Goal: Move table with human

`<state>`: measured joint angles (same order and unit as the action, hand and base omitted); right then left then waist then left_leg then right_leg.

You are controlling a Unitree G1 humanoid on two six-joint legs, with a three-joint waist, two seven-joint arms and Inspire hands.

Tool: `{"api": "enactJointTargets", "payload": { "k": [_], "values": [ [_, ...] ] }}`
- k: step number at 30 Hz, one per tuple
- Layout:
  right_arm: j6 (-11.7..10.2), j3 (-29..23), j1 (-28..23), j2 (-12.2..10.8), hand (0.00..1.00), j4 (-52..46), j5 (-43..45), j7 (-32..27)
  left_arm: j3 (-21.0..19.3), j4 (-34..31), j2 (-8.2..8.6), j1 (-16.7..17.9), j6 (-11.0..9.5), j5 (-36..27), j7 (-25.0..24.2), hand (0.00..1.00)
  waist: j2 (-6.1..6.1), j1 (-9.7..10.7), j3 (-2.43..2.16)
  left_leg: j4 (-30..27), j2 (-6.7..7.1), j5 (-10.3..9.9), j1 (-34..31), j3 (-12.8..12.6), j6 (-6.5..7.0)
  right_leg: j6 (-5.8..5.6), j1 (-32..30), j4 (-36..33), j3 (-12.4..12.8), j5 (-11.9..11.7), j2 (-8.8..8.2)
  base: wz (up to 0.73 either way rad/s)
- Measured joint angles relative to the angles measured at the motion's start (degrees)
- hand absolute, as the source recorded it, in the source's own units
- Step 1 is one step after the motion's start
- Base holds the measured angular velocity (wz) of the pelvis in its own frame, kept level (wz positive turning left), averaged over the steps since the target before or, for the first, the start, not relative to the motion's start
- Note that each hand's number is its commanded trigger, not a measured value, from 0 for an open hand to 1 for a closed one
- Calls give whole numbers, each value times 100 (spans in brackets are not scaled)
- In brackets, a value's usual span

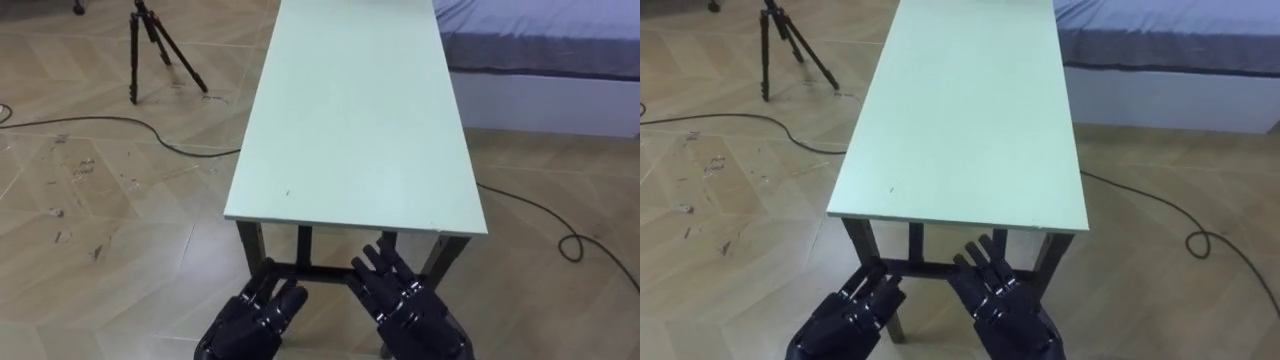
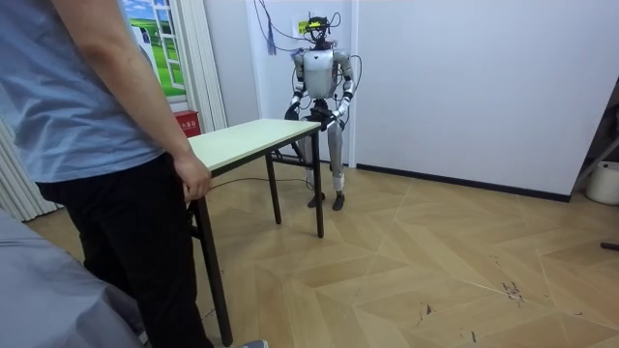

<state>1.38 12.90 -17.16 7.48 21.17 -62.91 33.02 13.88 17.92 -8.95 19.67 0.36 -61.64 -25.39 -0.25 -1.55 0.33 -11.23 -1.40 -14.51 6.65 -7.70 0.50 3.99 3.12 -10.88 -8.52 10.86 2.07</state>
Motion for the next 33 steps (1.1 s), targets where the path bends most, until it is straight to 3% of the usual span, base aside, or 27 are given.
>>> {"api": "enactJointTargets", "payload": {
  "k": [7, 9, 11, 16, 21, 27, 33],
  "values": [
    [119, 225, 253, 88, 0, -6, -171, -178, 188, -213, -99, -59, 193, -38, -1, 0, 25, 42, 10, 6, -2, 0, 9, 10, 0, 0, 6, -13, 19, 0, 3, 0],
    [123, 246, 266, 114, 0, -6, -260, -202, 187, -240, -117, -80, 215, -38, -1, 0, 20, 42, 17, 20, -2, 0, 31, 15, 0, 0, 33, -18, 20, 0, 3, 0],
    [127, 271, 310, 149, 0, 3, -340, -233, 180, -231, -131, -140, 222, -67, 2, 0, 27, 25, 56, 56, 0, 0, 103, 16, 0, -1, 75, 1, 25, 0, 5, 0],
    [256, 262, 369, 191, 0, 18, -459, -260, 18, -231, -130, -324, 284, -195, 23, 0, 17, 17, 60, 50, 1, 0, 120, 3, 0, -1, 85, 14, 40, 1, 10, 0],
    [435, 205, 372, 230, 0, -129, -689, -467, -146, -230, -125, -481, 433, -237, 135, 0, 94, -13, 87, 54, 3, 0, 200, -5, 0, -1, 165, 30, 57, 1, 11, 0],
    [521, 158, 462, 248, 0, -166, -923, -675, -262, -228, -124, -612, 602, -899, 276, 0, 213, -12, 59, 52, -3, 0, 217, 2, 0, -2, 191, 17, 66, 1, 14, -1],
    [622, 83, 501, 300, 0, -65, -983, -792, -423, 139, -131, -777, 811, -1155, 515, 0, 265, -27, 83, 126, -7, 0, 448, -7, 0, -2, 371, 33, 73, 2, 24, 0]
  ]
}}
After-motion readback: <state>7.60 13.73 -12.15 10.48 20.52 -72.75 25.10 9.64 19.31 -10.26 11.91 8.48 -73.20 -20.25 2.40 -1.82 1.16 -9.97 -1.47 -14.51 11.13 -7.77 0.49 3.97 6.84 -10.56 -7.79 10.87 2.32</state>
